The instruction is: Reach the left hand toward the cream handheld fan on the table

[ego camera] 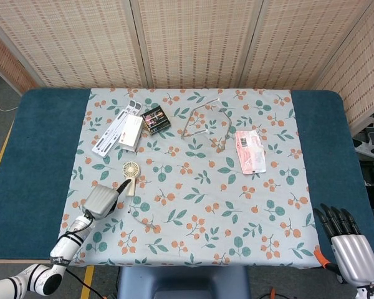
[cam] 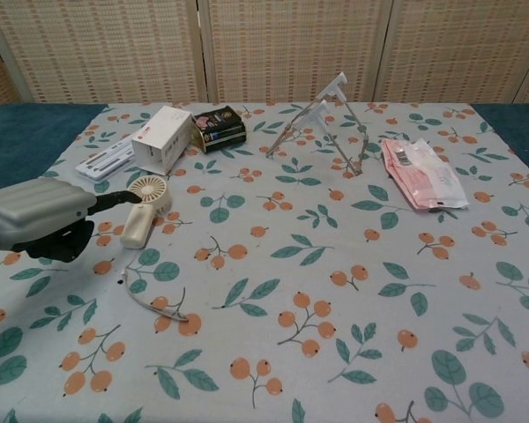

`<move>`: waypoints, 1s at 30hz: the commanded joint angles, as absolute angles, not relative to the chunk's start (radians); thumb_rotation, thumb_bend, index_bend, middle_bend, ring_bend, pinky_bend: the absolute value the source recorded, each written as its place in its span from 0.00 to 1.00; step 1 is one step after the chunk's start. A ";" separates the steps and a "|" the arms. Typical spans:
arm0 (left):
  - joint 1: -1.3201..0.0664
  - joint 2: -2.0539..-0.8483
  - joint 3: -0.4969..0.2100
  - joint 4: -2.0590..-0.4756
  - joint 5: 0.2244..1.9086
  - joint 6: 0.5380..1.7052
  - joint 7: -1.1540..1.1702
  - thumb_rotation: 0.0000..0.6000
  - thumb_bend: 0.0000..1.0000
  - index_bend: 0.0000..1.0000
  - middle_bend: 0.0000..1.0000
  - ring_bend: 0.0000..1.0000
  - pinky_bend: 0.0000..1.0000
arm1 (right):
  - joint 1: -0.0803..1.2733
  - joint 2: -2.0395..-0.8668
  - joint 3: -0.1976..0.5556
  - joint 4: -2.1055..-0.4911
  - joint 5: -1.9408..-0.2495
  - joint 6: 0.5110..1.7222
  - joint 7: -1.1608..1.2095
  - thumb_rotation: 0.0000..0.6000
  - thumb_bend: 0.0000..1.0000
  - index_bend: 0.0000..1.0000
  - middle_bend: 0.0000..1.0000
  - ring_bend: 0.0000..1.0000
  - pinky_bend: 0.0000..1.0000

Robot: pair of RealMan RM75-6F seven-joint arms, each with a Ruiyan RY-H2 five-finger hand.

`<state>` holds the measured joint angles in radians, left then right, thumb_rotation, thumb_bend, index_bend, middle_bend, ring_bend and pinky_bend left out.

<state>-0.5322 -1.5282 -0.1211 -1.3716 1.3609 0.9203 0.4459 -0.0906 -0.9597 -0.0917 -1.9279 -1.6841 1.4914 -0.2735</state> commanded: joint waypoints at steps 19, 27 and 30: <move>-0.576 -1.547 -0.092 -1.337 1.281 0.919 0.495 1.00 0.95 0.00 0.98 0.88 1.00 | -0.091 -0.953 -0.096 -1.934 -1.679 1.496 -0.277 1.00 0.12 0.00 0.00 0.00 0.00; -0.584 -1.550 -0.077 -1.332 1.268 0.923 0.507 1.00 0.95 0.00 0.98 0.88 1.00 | -0.093 -0.948 -0.094 -1.937 -1.676 1.507 -0.273 1.00 0.12 0.00 0.00 0.00 0.00; -0.586 -1.552 -0.071 -1.330 1.264 0.926 0.513 1.00 0.95 0.00 0.98 0.88 1.00 | -0.094 -0.946 -0.095 -1.939 -1.678 1.509 -0.271 1.00 0.12 0.00 0.00 0.00 0.00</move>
